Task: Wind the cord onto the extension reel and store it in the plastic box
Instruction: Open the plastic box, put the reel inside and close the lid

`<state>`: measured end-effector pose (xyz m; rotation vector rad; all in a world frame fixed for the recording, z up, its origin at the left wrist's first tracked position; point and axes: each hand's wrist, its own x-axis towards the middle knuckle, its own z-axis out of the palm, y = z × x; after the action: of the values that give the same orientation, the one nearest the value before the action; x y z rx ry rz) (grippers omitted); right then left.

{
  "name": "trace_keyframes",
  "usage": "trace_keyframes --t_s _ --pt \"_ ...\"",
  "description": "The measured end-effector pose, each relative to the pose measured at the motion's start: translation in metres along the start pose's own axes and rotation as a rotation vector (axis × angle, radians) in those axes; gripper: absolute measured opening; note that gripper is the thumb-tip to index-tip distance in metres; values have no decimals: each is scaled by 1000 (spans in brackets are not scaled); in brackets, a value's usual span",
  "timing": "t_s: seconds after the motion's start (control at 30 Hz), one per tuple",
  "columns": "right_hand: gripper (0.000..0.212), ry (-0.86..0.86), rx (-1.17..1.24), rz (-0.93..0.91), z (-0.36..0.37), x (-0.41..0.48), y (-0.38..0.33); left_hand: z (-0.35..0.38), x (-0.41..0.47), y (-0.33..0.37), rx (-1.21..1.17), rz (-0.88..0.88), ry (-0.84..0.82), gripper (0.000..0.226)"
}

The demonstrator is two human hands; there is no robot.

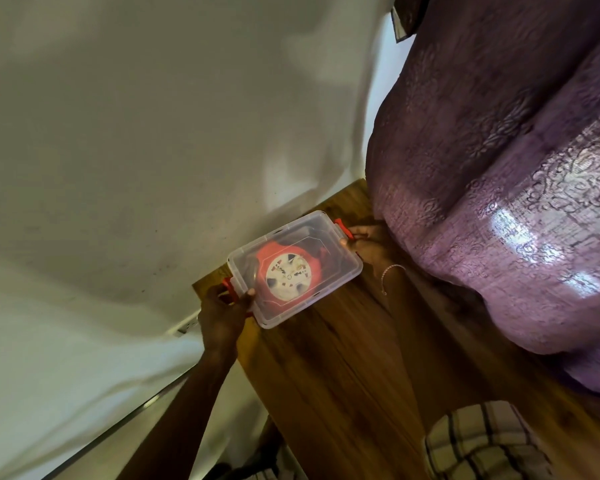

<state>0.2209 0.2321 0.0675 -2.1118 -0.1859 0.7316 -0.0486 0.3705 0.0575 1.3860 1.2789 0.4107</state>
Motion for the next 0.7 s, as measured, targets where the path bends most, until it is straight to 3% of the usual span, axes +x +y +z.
trace_keyframes --t_s 0.1,0.33,0.47,0.7 --pt "31 42 -44 -82 3 -8 0 5 -9 2 202 129 95 58" --pt "31 85 -101 -161 2 -14 1 8 -17 11 222 127 145 52" --pt "22 230 -221 -328 12 -25 -1 10 -22 12 262 147 170 51" --pt "21 296 -259 -384 17 -24 6 17 -26 21 305 142 192 44"
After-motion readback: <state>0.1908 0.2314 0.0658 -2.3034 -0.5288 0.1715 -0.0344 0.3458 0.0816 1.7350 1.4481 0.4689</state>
